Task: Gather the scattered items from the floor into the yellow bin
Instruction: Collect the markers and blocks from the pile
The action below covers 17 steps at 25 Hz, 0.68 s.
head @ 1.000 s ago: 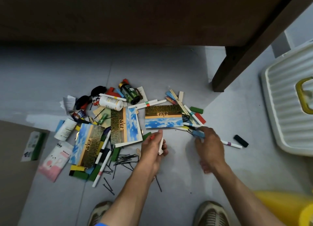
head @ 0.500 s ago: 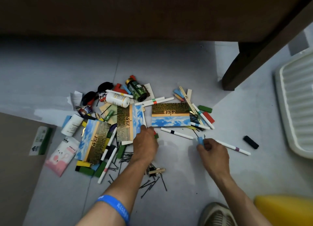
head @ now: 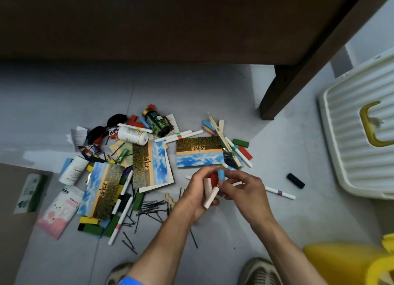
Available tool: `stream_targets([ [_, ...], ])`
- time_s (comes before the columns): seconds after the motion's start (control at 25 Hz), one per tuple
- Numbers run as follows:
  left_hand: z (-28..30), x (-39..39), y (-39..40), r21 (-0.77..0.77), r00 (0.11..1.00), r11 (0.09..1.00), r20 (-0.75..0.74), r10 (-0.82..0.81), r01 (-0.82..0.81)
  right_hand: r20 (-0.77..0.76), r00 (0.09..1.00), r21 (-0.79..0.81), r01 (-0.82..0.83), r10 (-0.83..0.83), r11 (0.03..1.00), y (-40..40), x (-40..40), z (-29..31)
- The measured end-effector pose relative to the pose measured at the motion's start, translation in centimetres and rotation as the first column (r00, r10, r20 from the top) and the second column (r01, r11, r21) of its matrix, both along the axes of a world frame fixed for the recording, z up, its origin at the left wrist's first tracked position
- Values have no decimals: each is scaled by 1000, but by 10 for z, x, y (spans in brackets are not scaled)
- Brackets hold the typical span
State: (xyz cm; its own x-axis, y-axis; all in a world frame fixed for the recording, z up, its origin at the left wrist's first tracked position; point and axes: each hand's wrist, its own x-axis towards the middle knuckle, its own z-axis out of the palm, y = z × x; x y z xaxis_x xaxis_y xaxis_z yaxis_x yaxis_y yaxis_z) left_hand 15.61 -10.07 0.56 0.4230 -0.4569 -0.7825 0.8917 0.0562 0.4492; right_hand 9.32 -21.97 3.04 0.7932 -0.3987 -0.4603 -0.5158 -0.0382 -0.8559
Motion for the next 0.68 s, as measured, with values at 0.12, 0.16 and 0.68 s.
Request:
stream_targets([
  [0.12,-3,-1,-10,130,998,991,48,35,-41,42,981,-110,-183,188,977,-7,6,-1],
  [0.16,-5,-1,-11,134,996,988,47,69,-75,54,983,-115,-170,177,979,-12,9,-4],
  [0.68,-22,-12,29,107,910,922,-156,385,-372,-285,860,-818,-448,423,360,-27,35,-75],
])
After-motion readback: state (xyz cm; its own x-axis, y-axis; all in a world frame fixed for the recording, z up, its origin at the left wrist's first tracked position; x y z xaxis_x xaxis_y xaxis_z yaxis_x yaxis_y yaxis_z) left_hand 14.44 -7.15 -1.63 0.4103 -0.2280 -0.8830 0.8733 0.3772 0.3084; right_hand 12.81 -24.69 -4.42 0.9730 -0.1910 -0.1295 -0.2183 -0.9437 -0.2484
